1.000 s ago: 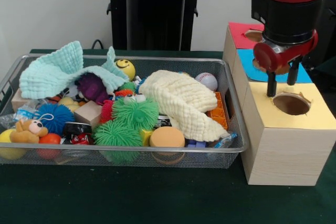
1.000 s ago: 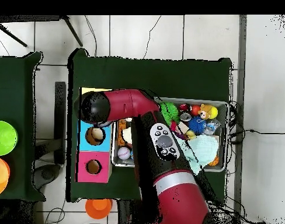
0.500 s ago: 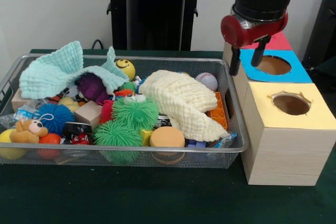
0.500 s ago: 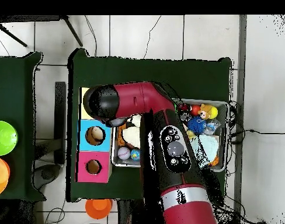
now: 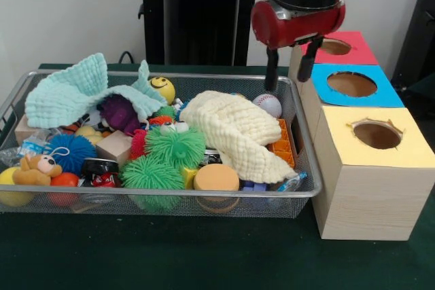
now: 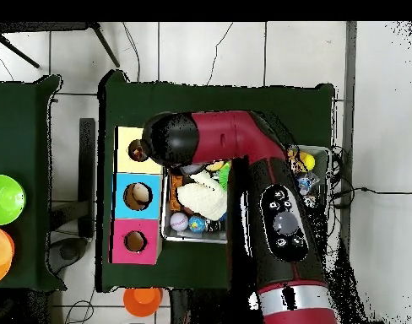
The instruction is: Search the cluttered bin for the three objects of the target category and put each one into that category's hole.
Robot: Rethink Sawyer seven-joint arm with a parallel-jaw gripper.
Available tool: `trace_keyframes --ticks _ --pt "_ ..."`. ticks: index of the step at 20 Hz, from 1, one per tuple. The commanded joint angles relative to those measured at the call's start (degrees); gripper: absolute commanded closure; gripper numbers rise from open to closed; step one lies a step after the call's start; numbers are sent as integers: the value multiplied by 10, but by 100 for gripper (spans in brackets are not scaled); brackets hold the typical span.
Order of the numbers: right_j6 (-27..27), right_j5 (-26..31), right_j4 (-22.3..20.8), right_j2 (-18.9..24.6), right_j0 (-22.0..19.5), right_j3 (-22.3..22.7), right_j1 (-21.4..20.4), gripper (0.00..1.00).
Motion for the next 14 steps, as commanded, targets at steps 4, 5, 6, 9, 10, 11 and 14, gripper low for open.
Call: trace_keyframes --ticks 4,5,6,9,10,11,14 --pt "-32 26 -69 -15 -27 0 44 0" --pt "-34 25 -72 -14 -29 1 45 0" --pt "-37 22 -76 -14 -32 6 43 0" --pt "-38 16 -84 -9 -39 7 49 0" --pt "-38 17 -84 -7 -41 9 50 0" --pt "-39 18 -85 -4 -43 11 50 0" --pt "-37 28 -86 0 -44 8 57 0"
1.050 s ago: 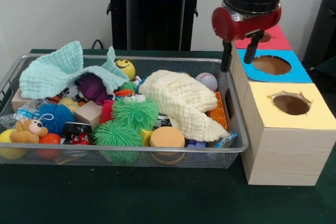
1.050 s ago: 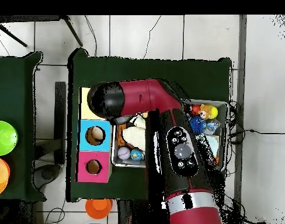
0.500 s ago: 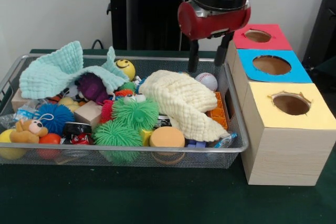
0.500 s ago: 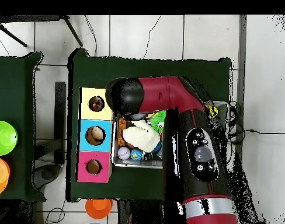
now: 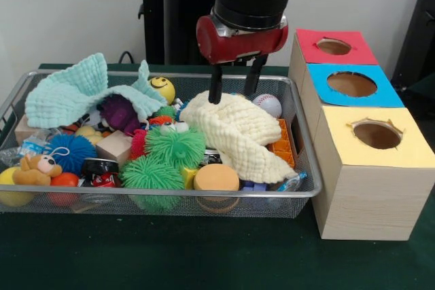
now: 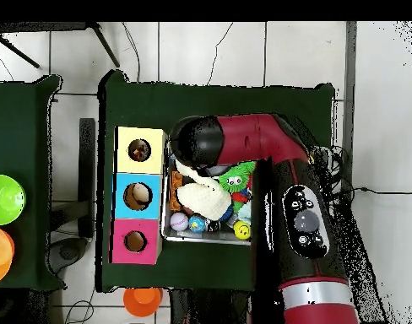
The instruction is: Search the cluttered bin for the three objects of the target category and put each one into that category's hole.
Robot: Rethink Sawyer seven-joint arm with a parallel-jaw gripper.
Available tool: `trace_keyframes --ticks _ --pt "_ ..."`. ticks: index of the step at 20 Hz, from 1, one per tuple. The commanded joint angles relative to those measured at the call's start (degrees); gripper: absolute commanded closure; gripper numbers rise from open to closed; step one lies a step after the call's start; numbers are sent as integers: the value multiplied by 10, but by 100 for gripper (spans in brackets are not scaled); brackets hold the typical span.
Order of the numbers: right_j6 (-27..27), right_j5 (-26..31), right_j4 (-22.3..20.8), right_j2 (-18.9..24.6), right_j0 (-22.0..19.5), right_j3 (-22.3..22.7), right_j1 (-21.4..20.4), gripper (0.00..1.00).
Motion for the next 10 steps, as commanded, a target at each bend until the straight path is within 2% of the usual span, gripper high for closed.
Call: trace_keyframes --ticks 1,6,10 --pt "-36 28 -30 6 -14 17 38 0" --pt "-28 23 -34 9 -15 26 48 0" --pt "-27 21 -21 18 -21 41 62 0"
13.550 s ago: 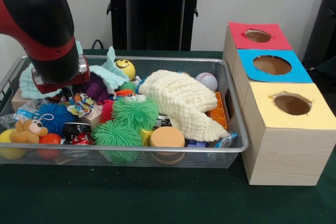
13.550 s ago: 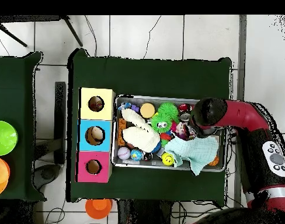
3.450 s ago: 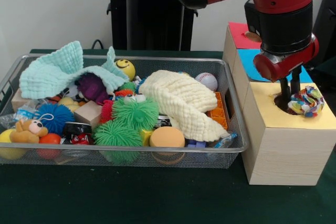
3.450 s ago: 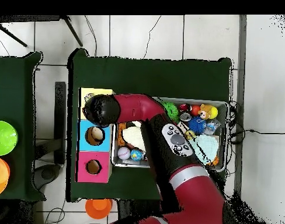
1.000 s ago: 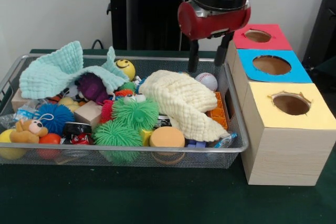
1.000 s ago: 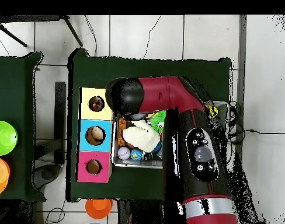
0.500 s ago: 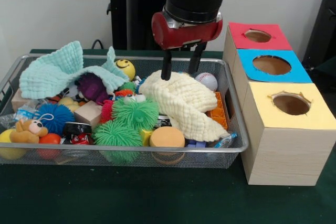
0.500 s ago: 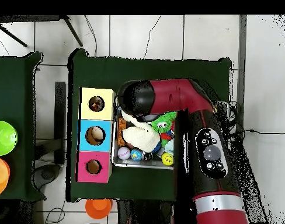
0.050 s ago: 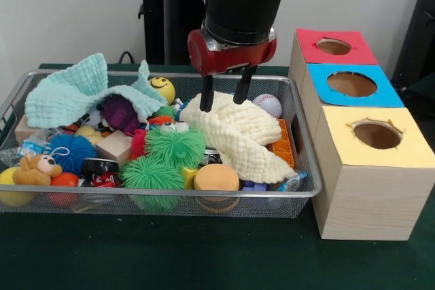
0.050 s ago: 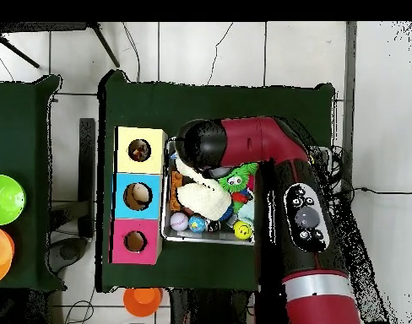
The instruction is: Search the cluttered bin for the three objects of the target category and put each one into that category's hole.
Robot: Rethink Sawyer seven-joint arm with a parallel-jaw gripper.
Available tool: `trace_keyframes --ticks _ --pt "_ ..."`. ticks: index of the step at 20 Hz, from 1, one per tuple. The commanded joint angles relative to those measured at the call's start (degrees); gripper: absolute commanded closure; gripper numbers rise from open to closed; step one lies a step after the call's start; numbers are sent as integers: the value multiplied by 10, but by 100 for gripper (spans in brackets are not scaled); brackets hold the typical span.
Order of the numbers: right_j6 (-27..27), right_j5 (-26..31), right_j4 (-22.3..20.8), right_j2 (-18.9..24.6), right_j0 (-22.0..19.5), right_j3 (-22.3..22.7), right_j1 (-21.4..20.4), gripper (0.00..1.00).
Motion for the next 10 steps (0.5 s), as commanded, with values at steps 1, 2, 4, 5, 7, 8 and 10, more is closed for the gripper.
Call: trace_keyframes --ticks 1,2,4,5,7,8,10 --pt "-26 21 -5 21 -17 44 47 0" --pt "-26 18 1 26 -20 51 49 0" --pt "-27 15 8 32 -24 61 53 0" --pt "-27 12 10 34 -26 65 54 0" --pt "-26 8 10 34 -26 70 55 0" --pt "-25 1 5 32 -25 72 56 0" --pt "-26 -1 -5 27 -22 69 58 0"
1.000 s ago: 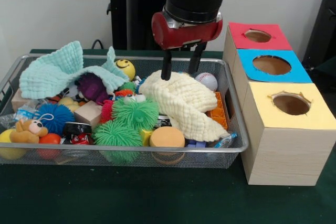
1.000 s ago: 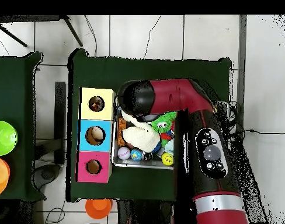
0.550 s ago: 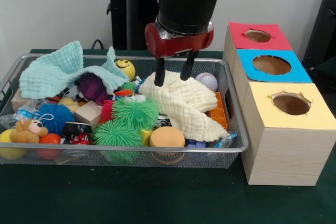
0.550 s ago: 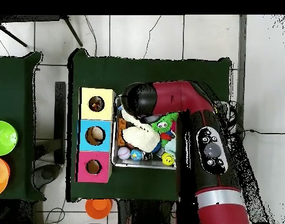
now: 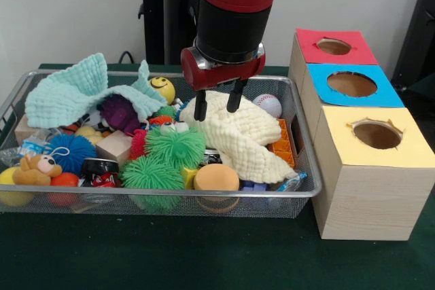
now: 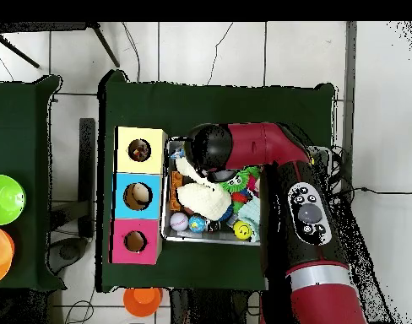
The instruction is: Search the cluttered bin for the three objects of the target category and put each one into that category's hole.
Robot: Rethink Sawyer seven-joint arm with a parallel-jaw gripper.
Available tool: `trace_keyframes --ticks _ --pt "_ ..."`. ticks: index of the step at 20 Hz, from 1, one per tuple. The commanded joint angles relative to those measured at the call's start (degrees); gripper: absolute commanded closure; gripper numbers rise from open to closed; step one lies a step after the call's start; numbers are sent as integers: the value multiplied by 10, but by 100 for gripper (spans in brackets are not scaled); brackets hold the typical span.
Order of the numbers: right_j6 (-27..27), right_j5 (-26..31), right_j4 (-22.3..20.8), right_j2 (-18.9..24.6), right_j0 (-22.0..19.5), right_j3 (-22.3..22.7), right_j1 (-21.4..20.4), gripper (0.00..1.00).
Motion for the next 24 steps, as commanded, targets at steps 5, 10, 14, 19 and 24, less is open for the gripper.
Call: trace_keyframes --ticks 5,10,14,19,24 --pt "-30 -6 -2 34 -18 71 49 0" --pt "-33 -26 10 51 -33 87 61 0" --pt "-30 -28 9 57 -38 88 67 0" --pt "-22 -32 5 60 -37 79 84 0" --pt "-18 -46 3 65 -37 75 92 0"
